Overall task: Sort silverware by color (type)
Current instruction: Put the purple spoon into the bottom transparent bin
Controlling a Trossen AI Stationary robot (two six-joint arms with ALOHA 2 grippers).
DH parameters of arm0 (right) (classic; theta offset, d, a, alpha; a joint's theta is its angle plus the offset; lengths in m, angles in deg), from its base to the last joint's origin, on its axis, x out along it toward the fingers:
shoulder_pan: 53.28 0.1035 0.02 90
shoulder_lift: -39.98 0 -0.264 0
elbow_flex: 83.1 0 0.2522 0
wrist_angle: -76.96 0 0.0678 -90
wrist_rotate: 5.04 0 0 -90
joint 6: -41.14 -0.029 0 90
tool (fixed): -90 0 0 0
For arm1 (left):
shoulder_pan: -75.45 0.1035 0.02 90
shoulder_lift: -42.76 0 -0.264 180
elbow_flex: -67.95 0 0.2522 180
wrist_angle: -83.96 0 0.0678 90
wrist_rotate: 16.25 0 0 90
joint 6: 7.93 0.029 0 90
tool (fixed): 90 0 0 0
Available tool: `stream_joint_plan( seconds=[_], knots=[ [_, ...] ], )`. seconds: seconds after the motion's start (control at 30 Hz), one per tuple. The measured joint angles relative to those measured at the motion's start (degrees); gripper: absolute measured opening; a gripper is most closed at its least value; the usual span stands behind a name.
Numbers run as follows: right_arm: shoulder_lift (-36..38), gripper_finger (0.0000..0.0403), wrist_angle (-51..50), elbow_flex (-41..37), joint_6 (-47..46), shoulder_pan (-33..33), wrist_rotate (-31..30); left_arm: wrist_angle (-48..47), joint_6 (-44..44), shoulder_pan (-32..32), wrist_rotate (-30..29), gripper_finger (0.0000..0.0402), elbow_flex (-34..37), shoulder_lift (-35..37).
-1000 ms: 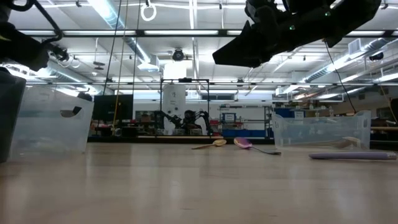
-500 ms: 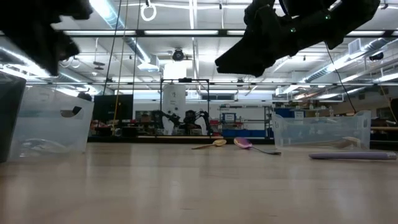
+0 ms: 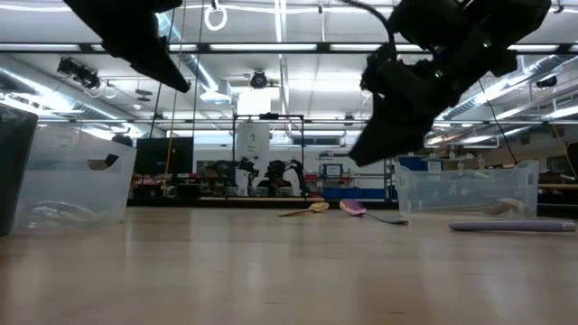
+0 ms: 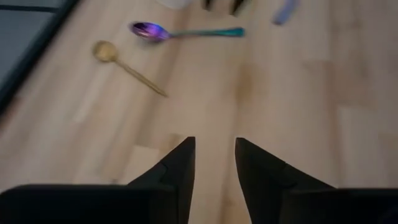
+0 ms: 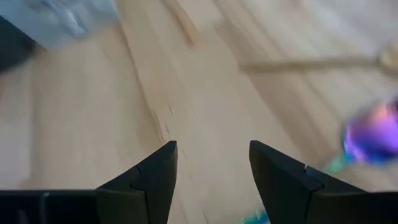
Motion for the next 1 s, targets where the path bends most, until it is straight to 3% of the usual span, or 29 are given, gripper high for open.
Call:
stream_joint_plan(
  seconds=[0.27,0.47,0.8,1.0],
  knots=[
    [0.0,0.0205,-12.47,0.0,-7.02,4.71,2.08,2.08,6.21,5.95,-1.47,0.0125,0.0,0.0],
    [0.0,0.0197,-15.45,0.0,-8.77,9.54,1.8,4.45,11.52,8.4,-1.47,0.0126,0.0,0.0],
    [0.0,0.0182,-26.01,0.02,-12.44,15.58,2.99,5.9,15.1,9.1,-1.42,0.0126,0.0,-0.01],
    [0.0,0.0171,-27.51,0.36,-13.37,19.39,2.75,5.9,15.24,9.1,-1.43,0.0126,0.0,0.0]
  ],
)
